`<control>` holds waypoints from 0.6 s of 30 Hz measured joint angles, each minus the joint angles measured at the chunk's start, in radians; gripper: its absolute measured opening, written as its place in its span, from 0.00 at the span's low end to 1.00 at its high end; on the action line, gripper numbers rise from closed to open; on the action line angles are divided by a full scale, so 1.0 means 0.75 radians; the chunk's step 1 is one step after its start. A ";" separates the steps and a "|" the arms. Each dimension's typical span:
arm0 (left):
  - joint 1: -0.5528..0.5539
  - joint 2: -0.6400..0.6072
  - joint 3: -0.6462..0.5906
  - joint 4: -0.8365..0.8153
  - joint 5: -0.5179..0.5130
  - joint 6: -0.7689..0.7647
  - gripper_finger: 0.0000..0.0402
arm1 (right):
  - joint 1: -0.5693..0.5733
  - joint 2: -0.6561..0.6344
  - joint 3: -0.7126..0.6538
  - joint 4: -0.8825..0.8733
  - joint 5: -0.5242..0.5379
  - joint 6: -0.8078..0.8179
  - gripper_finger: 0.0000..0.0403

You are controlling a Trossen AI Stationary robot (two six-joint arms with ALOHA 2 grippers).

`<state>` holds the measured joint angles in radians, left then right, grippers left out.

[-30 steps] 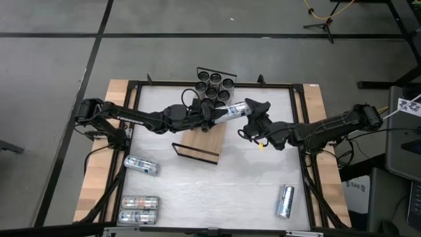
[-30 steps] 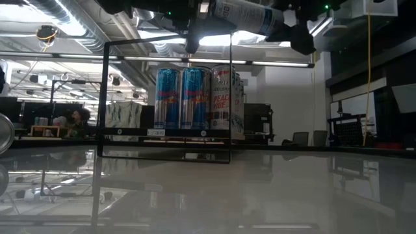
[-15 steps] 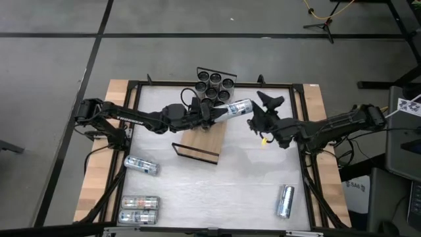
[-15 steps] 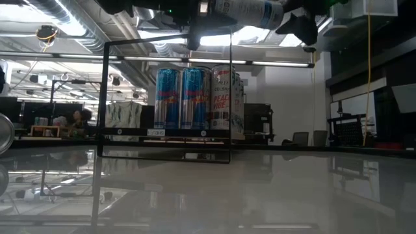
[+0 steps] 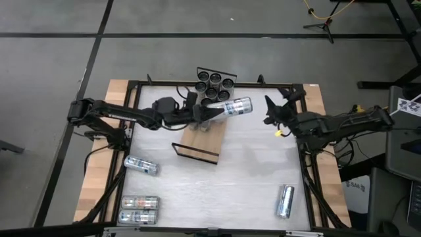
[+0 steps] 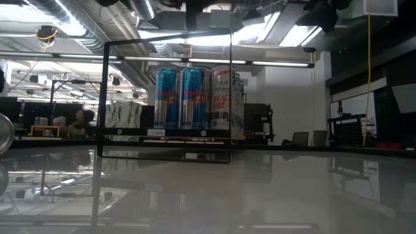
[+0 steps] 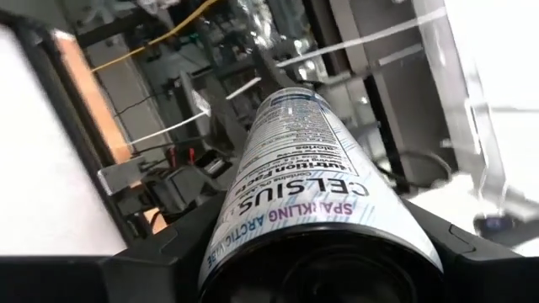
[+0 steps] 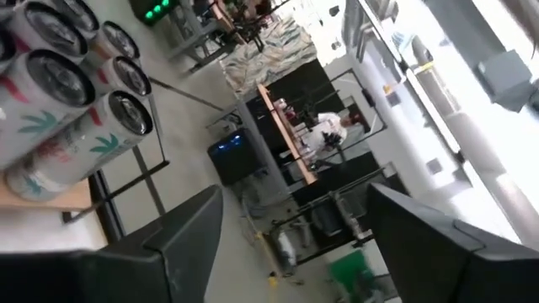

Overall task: Place canned beverage on shelf
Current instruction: Put the top right blue soda can on the shelf

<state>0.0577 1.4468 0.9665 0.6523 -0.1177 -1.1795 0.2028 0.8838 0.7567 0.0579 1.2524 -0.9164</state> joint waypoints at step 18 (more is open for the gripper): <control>0.185 -0.564 0.000 -1.059 0.405 0.633 0.61 | -0.001 -0.082 -0.001 -0.089 -0.090 0.303 0.71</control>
<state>0.1967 1.0241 0.9665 -0.1421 0.1864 -0.7044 0.2024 0.8220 0.7563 -0.0092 1.1846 -0.6893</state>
